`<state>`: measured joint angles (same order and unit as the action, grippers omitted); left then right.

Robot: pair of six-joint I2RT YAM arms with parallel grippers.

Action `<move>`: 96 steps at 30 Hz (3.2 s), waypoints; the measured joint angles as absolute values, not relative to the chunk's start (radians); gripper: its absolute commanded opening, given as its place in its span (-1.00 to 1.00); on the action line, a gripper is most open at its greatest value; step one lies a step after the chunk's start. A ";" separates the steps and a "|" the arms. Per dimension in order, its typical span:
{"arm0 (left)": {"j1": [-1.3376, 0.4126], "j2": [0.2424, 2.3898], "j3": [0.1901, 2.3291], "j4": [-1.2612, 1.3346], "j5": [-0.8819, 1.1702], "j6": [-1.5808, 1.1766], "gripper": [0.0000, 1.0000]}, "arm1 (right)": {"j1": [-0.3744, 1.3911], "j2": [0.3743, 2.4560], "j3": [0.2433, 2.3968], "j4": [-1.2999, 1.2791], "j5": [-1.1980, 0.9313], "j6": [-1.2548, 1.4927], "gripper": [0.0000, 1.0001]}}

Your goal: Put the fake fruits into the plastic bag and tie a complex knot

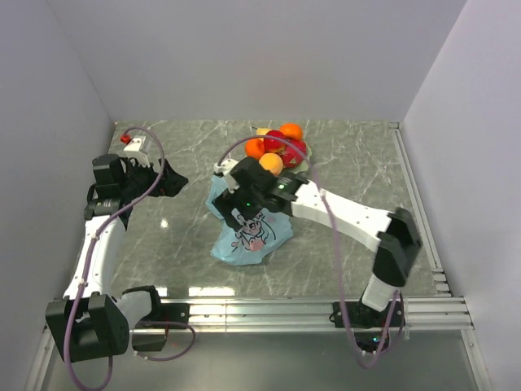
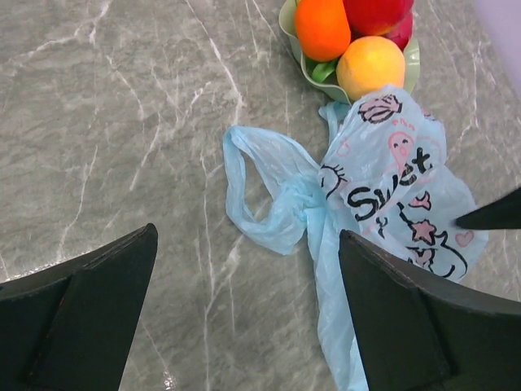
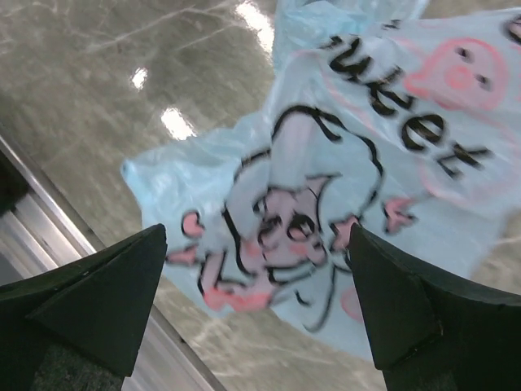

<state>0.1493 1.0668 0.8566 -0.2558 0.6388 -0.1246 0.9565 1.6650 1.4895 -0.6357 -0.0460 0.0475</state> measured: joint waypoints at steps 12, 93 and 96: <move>0.187 1.040 0.838 -0.262 0.616 -0.147 0.99 | 0.949 1.948 1.616 -0.691 -0.132 0.144 -0.74; -0.286 1.172 0.983 -0.234 0.966 -0.443 -0.99 | 1.127 1.314 0.181 1.278 -0.083 -1.609 -1.00; -0.280 1.162 0.984 -0.261 0.948 -0.416 -0.99 | 1.132 1.274 0.173 1.280 -0.055 -1.607 -0.52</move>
<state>-0.2798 1.1622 0.9836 -0.2611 0.9482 -0.4160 1.1316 1.2739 0.1730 1.2797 -0.0547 -1.6066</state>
